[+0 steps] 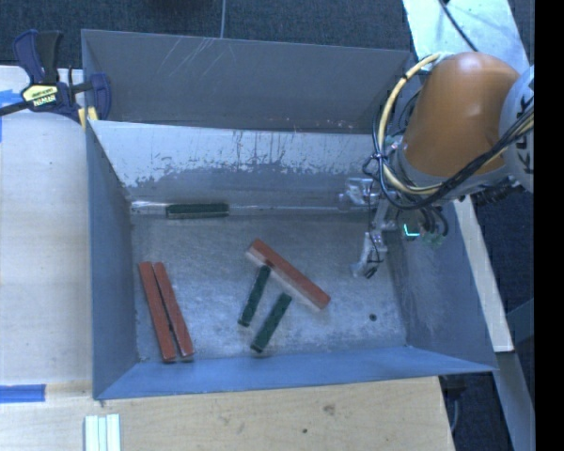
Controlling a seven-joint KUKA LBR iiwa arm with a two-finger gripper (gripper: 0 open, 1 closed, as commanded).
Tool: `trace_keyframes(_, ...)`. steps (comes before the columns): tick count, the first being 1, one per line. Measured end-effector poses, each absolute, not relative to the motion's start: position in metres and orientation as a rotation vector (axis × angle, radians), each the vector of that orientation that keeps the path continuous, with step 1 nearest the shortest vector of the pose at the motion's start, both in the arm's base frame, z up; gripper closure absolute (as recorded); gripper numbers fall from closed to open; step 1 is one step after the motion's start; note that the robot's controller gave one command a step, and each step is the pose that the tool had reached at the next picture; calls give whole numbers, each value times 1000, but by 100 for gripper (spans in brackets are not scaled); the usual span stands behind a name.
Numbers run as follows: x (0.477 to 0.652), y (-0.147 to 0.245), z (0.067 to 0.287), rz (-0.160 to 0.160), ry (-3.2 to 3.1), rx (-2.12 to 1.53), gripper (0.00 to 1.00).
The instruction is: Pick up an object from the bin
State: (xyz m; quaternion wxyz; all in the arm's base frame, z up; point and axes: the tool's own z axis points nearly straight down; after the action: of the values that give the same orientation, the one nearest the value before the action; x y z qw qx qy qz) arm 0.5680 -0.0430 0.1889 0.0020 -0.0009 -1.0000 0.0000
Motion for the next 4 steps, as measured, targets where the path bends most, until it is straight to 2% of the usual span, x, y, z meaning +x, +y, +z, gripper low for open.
trace_keyframes(1,570,2,68,0,-3124,-296,0)
trace_keyframes(2,573,1,73,0,-3135,-296,100)
trace_keyframes(3,581,-9,225,-1,-3147,-228,100)
trace_keyframes(4,579,-9,220,0,-3137,-226,0)
